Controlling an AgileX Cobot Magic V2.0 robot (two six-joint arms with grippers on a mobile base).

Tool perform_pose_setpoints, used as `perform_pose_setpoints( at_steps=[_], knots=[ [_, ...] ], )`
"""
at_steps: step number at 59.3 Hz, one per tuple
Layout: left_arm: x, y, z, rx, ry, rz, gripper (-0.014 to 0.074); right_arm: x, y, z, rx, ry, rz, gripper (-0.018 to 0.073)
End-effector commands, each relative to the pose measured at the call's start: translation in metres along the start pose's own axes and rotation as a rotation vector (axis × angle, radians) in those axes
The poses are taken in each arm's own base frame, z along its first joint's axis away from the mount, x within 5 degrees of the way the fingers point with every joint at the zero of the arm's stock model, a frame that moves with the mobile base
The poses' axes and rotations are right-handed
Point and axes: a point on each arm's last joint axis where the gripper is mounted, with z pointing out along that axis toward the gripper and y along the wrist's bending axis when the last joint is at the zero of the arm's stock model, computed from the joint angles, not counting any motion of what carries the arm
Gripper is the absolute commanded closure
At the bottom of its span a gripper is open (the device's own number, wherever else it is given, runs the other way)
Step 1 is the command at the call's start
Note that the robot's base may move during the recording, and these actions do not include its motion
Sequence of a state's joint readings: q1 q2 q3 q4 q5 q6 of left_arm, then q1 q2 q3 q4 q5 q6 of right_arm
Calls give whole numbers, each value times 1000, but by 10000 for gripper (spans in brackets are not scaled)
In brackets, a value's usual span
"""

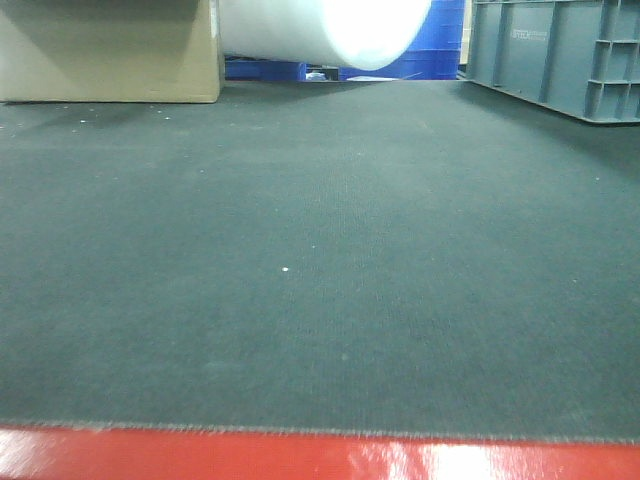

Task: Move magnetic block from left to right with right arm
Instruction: 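Approach the second table holding the cube in the right gripper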

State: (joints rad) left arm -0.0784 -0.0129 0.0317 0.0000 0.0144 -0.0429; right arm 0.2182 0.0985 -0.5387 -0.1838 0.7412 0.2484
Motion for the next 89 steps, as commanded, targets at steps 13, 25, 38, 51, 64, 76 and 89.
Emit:
perform_pose_setpoints(
  at_steps=[13, 25, 38, 51, 64, 76, 89],
  knots=[
    [-5, 0, -1, 8, -91, -5, 712, -15, 1, -2, -6, -94, -24, 378],
    [-5, 0, -1, 8, -91, -5, 713, -15, 1, -2, -6, -94, -24, 378],
    [-5, 0, -1, 8, -91, -5, 712, -15, 1, -2, -6, -94, -24, 378],
    [-5, 0, -1, 8, -91, -5, 713, -16, 2, -2, -8, -101, -24, 378],
    [-5, 0, -1, 8, -91, -5, 713, -16, 3, -1, -23, -103, -6, 378],
    [-5, 0, -1, 8, -91, -5, 713, -25, 6, 6, -31, -77, -158, 378],
    [-5, 0, -1, 8, -91, -5, 712, -67, 28, 37, -182, -8, -156, 378]
  ],
)
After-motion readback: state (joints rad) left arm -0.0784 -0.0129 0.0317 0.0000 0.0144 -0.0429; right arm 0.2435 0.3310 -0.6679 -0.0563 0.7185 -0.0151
